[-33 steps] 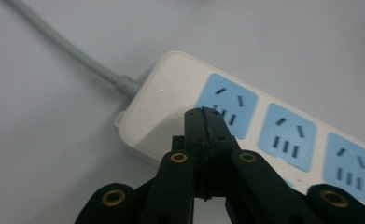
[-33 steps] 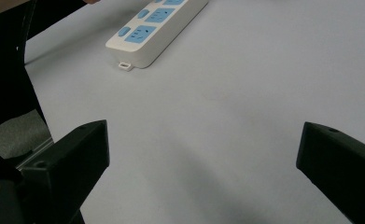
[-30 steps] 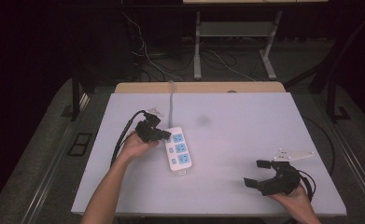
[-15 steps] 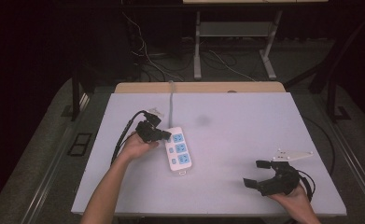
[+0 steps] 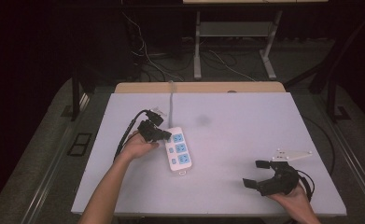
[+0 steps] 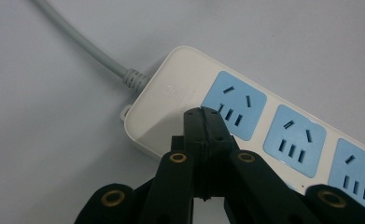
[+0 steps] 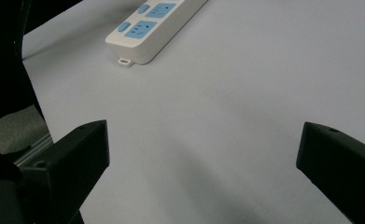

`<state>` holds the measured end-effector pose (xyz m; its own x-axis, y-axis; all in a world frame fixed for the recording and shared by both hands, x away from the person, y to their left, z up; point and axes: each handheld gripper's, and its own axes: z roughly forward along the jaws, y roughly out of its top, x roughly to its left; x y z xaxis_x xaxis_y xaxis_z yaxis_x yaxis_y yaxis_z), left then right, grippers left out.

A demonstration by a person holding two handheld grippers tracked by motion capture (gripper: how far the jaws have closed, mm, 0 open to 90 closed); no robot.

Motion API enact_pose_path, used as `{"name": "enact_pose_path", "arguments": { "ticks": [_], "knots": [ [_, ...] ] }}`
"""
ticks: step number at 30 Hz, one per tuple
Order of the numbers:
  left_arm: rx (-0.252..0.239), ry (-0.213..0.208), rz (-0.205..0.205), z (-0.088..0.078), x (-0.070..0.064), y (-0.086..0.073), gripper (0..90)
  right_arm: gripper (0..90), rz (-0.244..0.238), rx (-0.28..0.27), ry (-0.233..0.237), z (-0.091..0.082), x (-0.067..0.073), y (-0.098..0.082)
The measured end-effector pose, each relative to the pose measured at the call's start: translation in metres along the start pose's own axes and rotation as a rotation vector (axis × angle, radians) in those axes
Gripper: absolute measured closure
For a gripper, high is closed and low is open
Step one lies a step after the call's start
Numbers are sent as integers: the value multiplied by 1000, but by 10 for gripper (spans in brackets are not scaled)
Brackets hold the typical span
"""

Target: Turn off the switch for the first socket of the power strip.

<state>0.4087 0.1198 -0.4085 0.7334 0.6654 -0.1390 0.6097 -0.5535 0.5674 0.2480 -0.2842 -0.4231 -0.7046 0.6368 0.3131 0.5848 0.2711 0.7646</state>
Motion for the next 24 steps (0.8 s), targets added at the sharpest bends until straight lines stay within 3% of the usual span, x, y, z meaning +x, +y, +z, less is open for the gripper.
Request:
{"name": "enact_pose_path", "arguments": {
  "ticks": [5,13,18,24],
  "knots": [
    [32,22,9,0,-3,4,897,24,-1,0,1,0,0,0],
    [20,4,-12,0,-1,3,896,24,0,-3,-1,0,-1,1],
    [-3,22,-17,0,-3,-1,896,23,0,-3,-3,-1,-1,0],
    [2,66,25,1,-11,-1,897,24,0,-4,-5,0,-2,1]
  ]
}}
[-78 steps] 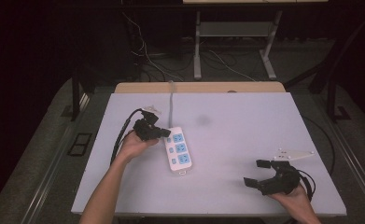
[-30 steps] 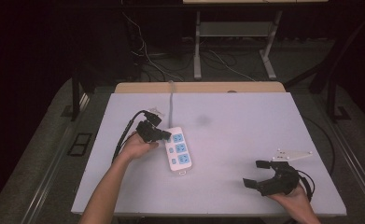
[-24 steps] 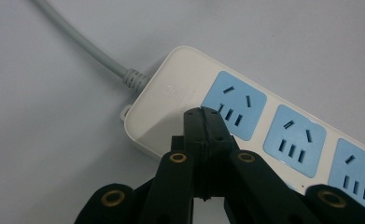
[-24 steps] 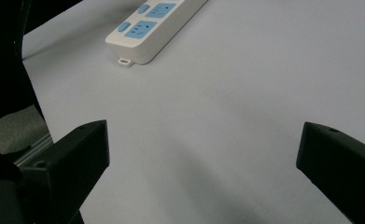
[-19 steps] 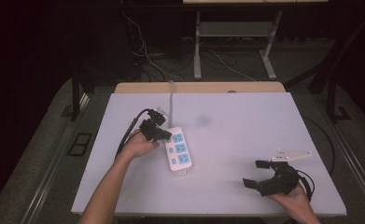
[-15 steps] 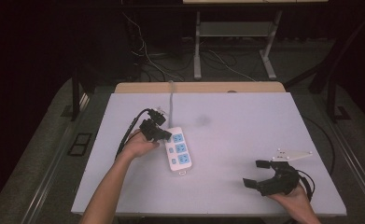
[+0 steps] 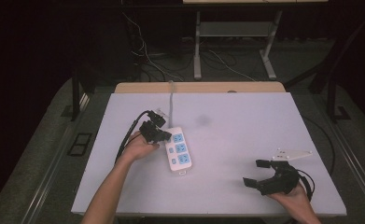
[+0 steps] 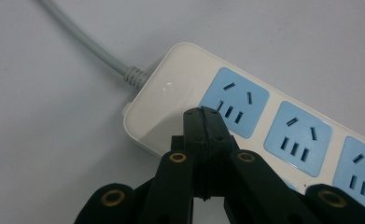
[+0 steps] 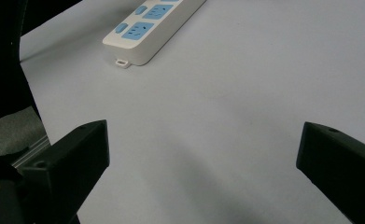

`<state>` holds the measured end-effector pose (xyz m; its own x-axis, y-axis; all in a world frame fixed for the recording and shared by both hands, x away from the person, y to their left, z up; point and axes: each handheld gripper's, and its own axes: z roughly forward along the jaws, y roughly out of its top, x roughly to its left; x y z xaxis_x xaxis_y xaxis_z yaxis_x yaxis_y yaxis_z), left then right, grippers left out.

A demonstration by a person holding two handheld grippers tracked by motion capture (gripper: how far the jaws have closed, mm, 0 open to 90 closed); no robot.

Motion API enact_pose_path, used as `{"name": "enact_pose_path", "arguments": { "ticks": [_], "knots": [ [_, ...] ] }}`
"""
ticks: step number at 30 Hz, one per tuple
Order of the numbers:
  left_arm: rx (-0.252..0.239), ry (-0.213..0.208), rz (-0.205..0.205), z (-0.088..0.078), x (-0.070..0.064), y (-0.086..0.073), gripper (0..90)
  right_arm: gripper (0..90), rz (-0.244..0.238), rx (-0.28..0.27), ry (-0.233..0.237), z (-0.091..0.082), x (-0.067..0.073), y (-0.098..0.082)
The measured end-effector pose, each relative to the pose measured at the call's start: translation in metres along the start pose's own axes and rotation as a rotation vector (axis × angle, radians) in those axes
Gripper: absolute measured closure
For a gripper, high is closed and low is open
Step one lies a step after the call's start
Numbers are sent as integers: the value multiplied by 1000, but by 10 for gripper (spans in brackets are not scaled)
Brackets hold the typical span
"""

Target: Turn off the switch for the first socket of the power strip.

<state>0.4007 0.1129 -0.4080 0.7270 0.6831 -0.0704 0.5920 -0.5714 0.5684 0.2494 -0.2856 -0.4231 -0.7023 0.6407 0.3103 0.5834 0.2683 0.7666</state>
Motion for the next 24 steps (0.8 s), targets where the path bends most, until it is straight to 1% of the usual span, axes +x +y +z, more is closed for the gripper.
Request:
{"name": "enact_pose_path", "arguments": {
  "ticks": [2,4,7,8,9,10,12,14,19,24],
  "knots": [
    [-1,-8,-9,0,1,0,896,24,-1,-1,-1,0,0,0],
    [-5,-25,-30,0,4,0,896,24,1,-2,-2,-1,0,0],
    [-5,-23,-39,-1,5,0,895,23,6,-7,-4,-1,0,0],
    [-17,-28,-48,-2,6,0,895,24,8,-7,-4,-2,-1,0],
    [-34,-51,-68,-4,8,0,895,24,9,-7,-5,-2,-1,0],
    [-38,-51,-69,-5,8,0,895,23,9,-7,-5,-2,-1,0],
    [-36,-49,-56,-8,10,-1,894,24,9,-8,-5,-2,-2,0],
    [-57,-57,-65,-11,12,-3,894,24,10,-10,-6,-2,-1,0],
    [-89,-58,-66,-21,15,-7,894,23,14,-10,-8,-2,-2,0],
    [-141,-60,-83,-31,17,-14,892,24,13,-9,-9,-2,-2,0]
  ]
}}
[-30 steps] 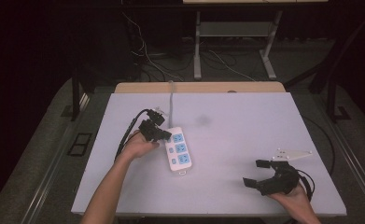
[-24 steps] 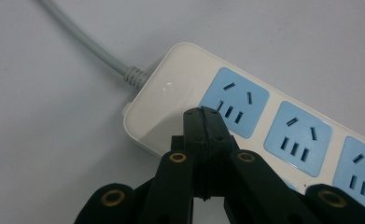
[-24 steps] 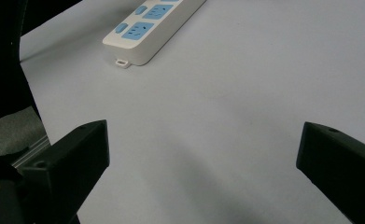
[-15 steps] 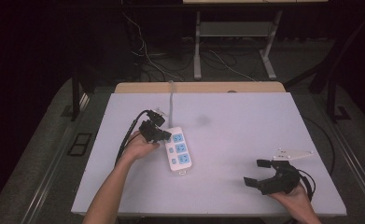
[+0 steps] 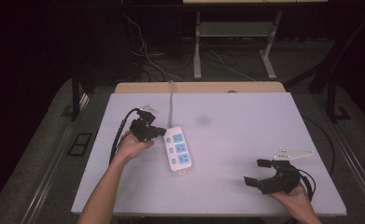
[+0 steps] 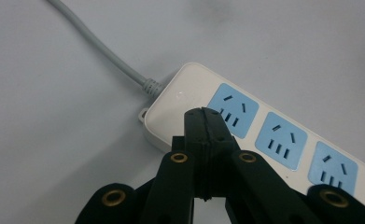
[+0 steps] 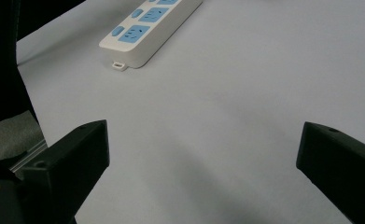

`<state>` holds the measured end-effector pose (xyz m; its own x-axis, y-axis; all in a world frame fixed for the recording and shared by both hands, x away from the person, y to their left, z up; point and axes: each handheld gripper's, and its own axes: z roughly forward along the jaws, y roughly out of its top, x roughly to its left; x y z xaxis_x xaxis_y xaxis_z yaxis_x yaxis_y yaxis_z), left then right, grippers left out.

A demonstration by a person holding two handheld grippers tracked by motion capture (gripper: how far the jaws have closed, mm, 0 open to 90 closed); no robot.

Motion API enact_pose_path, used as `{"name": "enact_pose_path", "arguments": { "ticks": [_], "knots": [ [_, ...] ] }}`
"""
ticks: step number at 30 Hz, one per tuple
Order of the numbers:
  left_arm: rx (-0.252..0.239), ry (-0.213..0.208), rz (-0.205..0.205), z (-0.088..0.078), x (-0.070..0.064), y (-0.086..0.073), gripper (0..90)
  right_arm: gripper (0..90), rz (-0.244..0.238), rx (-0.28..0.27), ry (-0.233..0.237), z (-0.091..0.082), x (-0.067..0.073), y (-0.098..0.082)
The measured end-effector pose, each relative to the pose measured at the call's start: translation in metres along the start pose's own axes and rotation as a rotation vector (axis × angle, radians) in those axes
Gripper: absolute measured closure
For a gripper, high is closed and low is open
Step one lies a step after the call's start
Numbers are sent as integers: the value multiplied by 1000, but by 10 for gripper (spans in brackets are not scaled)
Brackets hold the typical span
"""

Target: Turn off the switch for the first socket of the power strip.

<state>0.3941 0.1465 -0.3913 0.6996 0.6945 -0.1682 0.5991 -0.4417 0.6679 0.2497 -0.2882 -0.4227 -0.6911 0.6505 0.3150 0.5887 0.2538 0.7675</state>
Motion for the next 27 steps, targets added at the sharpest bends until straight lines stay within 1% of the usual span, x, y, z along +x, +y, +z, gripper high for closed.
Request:
{"name": "enact_pose_path", "arguments": {
  "ticks": [3,6,9,13,17,24,27],
  "knots": [
    [-26,-3,-7,-9,1,-5,888,24,-1,-1,0,0,0,0],
    [-52,10,-7,-17,0,-10,826,24,0,0,0,0,0,0],
    [-85,10,-13,-26,-2,-15,795,24,0,0,-1,0,0,0],
    [-111,14,-7,-36,-6,-23,736,24,1,-1,-2,0,0,0],
    [-144,21,-21,-46,-8,-31,693,24,2,1,-1,0,0,0],
    [-189,29,-45,-58,-12,-44,616,23,2,3,-1,1,0,0],
    [-205,26,-49,-61,-16,-51,556,24,2,2,-1,1,0,0]
  ]
}}
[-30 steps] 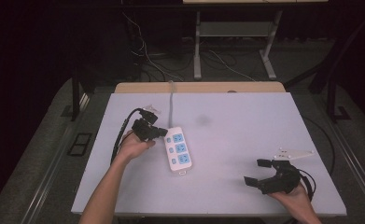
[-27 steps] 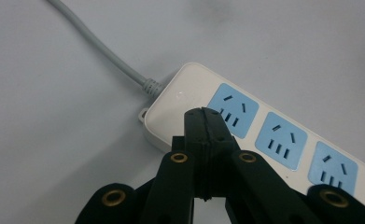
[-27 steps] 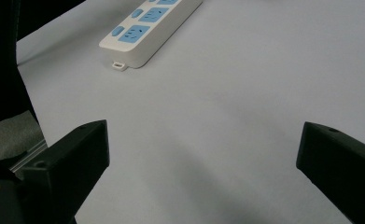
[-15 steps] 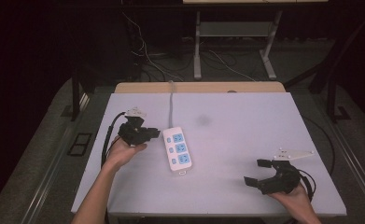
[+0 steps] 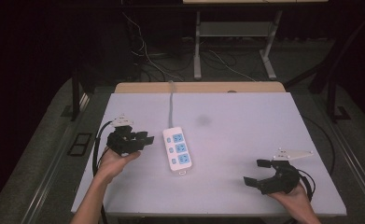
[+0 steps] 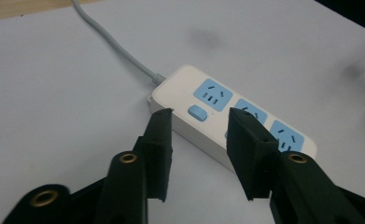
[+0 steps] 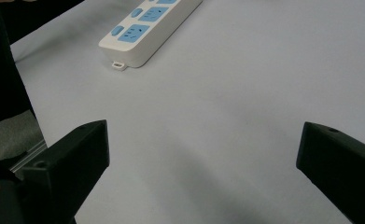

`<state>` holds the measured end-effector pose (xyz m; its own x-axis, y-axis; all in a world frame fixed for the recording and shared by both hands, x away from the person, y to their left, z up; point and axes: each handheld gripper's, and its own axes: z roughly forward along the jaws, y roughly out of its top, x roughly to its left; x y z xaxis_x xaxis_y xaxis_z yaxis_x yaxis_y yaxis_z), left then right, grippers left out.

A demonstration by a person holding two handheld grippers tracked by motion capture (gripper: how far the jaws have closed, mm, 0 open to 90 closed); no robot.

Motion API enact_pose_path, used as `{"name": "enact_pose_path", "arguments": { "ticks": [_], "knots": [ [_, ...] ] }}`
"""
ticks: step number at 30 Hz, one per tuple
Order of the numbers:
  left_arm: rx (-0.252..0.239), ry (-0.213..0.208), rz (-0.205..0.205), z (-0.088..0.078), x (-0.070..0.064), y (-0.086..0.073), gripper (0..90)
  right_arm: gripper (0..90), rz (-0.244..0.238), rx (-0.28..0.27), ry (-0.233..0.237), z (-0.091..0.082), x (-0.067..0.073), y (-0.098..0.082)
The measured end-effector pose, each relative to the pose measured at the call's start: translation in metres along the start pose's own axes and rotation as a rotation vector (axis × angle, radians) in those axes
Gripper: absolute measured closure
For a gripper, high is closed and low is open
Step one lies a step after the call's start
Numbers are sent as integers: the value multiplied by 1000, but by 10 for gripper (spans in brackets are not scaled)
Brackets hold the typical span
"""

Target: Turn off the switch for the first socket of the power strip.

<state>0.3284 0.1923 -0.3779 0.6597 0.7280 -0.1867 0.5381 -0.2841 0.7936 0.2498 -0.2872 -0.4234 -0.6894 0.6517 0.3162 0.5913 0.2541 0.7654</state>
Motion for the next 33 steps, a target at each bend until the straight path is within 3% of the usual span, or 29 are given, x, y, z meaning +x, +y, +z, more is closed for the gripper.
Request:
{"name": "enact_pose_path", "arguments": {
  "ticks": [7,10,15,25,33],
  "knots": [
    [-47,-47,-10,-8,-11,-17,276,24,-1,-1,0,0,0,0],
    [-43,-49,-5,-9,-17,-25,170,24,0,0,0,1,1,0],
    [-34,-96,-6,-8,-27,-35,5,24,0,1,1,1,1,0],
    [-51,-133,-5,-7,-42,-61,0,24,0,-2,2,1,1,0],
    [-40,-143,5,-5,-47,-69,0,24,1,-4,6,0,2,0]
  ]
}}
